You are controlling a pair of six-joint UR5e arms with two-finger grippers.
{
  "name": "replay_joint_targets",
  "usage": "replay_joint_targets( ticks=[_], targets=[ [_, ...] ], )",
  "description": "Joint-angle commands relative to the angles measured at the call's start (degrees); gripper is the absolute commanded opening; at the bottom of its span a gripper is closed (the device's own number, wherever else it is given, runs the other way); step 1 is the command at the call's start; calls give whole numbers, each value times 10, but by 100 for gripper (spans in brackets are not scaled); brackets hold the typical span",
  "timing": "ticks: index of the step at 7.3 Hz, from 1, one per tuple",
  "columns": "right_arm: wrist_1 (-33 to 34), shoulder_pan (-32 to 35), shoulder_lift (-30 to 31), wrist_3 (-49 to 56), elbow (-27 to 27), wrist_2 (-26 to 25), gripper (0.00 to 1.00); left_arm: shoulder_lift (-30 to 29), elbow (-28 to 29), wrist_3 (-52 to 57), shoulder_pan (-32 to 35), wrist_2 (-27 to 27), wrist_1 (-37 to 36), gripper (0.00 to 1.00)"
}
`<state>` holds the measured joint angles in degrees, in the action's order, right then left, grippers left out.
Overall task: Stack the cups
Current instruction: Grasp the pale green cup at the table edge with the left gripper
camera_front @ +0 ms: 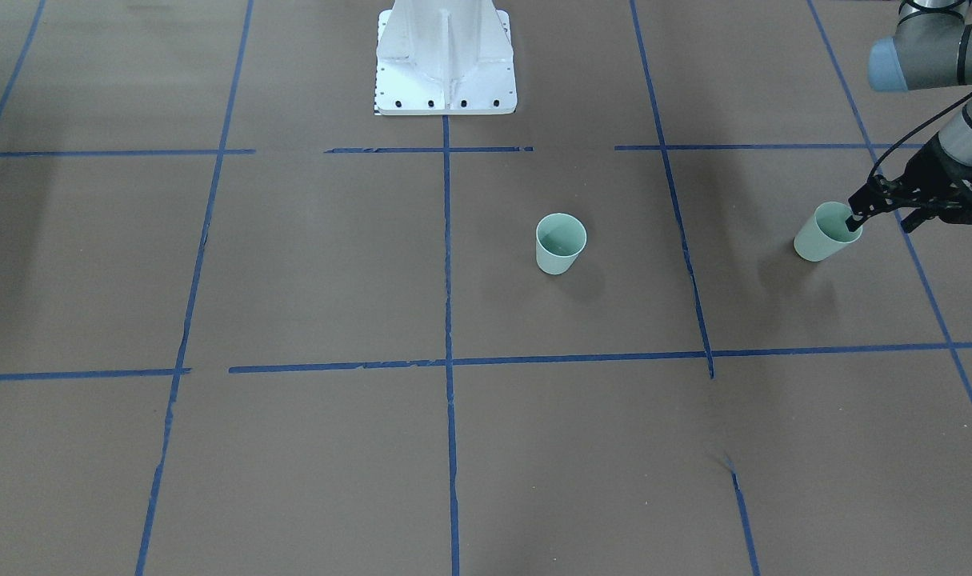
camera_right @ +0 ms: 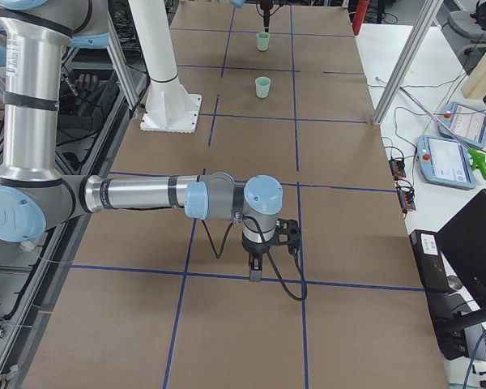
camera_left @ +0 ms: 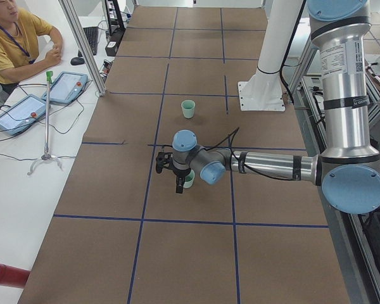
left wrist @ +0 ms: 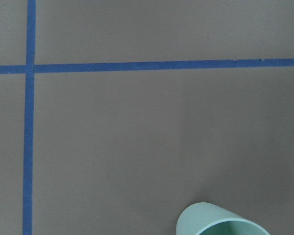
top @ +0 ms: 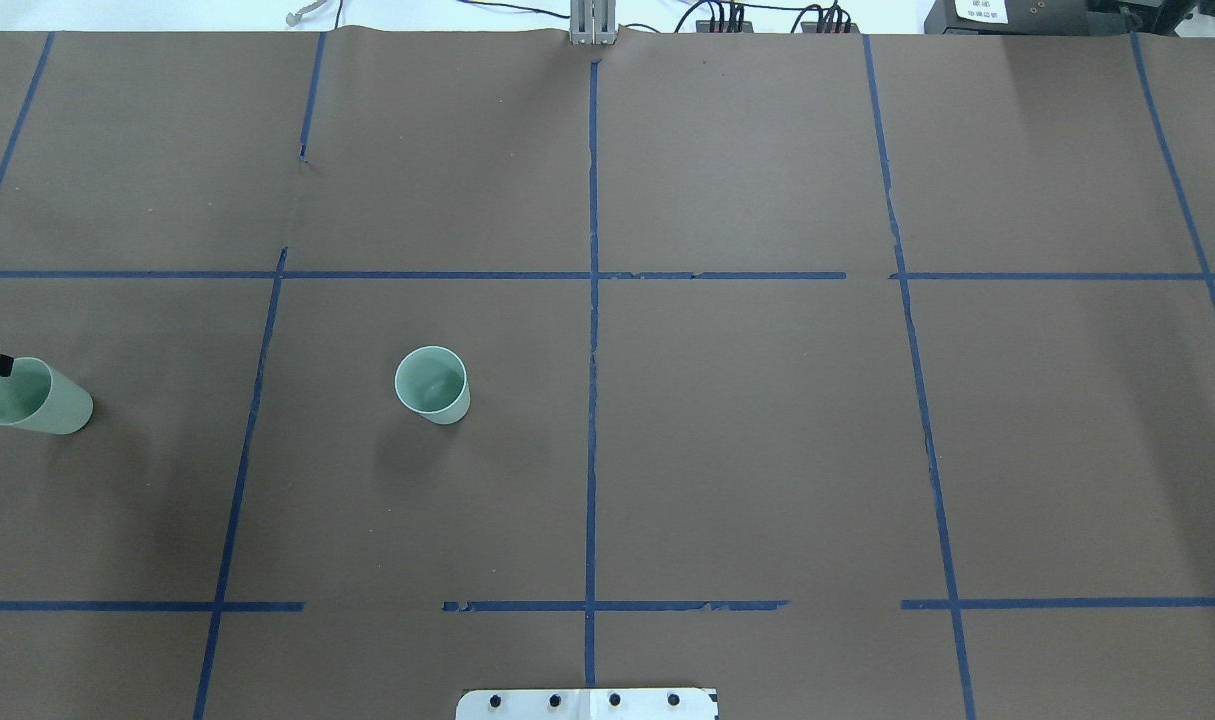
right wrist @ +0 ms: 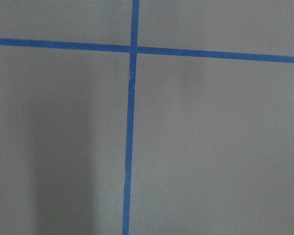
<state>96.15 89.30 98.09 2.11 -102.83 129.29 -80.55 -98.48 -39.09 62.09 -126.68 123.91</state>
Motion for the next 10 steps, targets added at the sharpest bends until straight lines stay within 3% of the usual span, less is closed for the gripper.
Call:
replay_joint_targets(
  ticks=[1, 2, 3, 4, 5, 8, 9, 10],
  targets=[
    [0, 0, 0, 0, 0, 0, 100, 0, 1, -15, -20, 1, 6, 98],
    [0, 0, 1, 0, 0, 0, 100, 5, 2, -15, -25, 1, 6, 86],
    [0, 1, 0, 0, 0, 0, 100, 8, 7, -16, -33, 0, 6, 57],
    [0, 1, 0, 0, 0, 0, 100, 7, 9, -17, -34, -6, -2, 5],
    [0, 1, 0, 0, 0, 0, 100, 7, 9, -16, -34, -10, -3, 0],
    [0, 0, 0, 0, 0, 0, 100, 9, -41, -15, -23, -28, -4, 0],
    [0, 1, 0, 0, 0, 0, 100, 7, -73, -15, -20, -63, -36, 0],
    [0, 1, 0, 0, 0, 0, 100, -4, -120, -17, -8, -65, -118, 0]
  ],
)
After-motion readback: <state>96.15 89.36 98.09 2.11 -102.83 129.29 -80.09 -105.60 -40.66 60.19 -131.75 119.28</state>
